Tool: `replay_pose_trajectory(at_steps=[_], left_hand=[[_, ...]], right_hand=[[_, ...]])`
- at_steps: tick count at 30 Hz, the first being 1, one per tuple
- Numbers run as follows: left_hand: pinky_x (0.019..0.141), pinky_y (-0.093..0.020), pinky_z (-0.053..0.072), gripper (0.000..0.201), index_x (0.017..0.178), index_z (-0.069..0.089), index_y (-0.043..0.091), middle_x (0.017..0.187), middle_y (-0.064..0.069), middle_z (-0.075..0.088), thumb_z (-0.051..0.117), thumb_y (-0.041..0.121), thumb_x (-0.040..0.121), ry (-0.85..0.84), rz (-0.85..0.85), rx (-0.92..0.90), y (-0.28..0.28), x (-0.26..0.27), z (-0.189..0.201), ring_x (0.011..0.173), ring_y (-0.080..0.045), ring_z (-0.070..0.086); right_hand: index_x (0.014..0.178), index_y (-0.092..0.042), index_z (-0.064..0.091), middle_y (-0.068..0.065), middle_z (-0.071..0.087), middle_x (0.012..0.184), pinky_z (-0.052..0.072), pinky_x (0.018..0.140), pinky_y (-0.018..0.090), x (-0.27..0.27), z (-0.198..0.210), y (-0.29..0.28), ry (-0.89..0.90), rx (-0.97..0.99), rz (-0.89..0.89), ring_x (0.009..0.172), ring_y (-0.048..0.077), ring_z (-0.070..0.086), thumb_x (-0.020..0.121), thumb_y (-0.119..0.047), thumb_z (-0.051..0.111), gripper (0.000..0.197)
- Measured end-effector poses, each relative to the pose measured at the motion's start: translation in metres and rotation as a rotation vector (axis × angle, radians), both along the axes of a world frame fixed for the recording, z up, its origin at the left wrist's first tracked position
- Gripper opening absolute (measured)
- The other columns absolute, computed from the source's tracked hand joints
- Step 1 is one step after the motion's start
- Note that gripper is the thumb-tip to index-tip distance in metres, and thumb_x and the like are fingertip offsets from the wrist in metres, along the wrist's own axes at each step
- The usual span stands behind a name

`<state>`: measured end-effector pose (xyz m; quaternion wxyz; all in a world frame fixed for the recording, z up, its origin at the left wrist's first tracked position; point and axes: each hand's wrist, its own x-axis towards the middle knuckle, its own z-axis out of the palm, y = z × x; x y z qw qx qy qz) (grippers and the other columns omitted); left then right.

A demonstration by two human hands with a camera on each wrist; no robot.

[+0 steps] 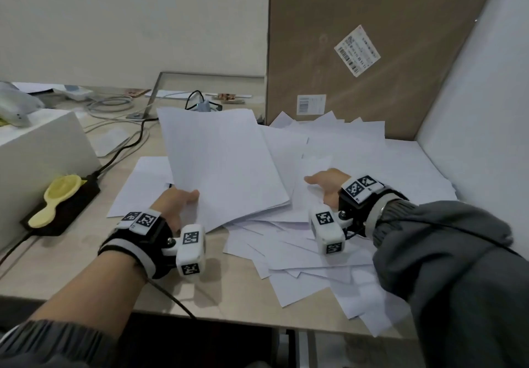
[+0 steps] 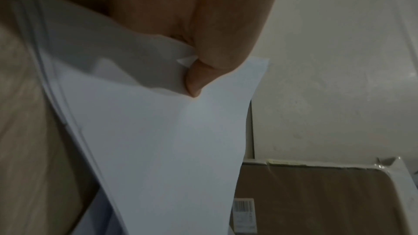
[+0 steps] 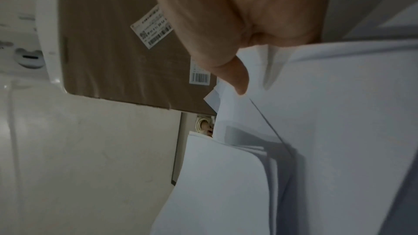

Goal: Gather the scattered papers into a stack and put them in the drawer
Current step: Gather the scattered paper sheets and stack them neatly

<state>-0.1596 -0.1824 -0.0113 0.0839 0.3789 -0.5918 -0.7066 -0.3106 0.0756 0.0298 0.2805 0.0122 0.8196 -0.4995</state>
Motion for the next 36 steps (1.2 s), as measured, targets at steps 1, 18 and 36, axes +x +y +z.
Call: replay_pose_trajectory(at_steps=[1,18,36], left_hand=[[0.098,-0.050,0.041,0.039,0.138,0.042,0.002,0.125,-0.023,0.054,0.044,0.004,0.098,0.011,-0.006,0.030,-0.001,0.001,-0.001,0.106,-0.034,0.052],[0.101,-0.052,0.040,0.047,0.128,0.052,0.004,0.126,-0.013,0.060,0.063,0.021,0.086,-0.001,0.225,0.126,-0.020,0.006,-0.014,0.114,-0.035,0.056],[0.096,-0.046,0.046,0.044,0.136,0.043,0.004,0.130,-0.016,0.058,0.041,0.031,0.102,0.233,-0.120,0.120,0.129,0.024,0.045,0.114,-0.033,0.057]], right_hand=[[0.095,-0.003,0.055,0.013,0.057,0.084,0.052,0.057,0.037,0.004,0.007,-0.004,0.004,0.039,0.003,0.069,0.028,0.058,0.090,-0.026,0.062,0.025],[0.137,-0.002,0.040,0.014,0.047,0.140,0.042,0.103,0.038,0.000,0.002,0.039,0.311,-0.091,-0.455,0.121,0.032,0.051,0.083,-0.016,0.065,0.061],[0.129,0.002,0.044,0.017,0.053,0.131,0.047,0.098,0.048,0.089,0.022,0.080,0.337,-0.403,-0.642,0.114,0.033,0.055,0.083,-0.012,0.067,0.053]])
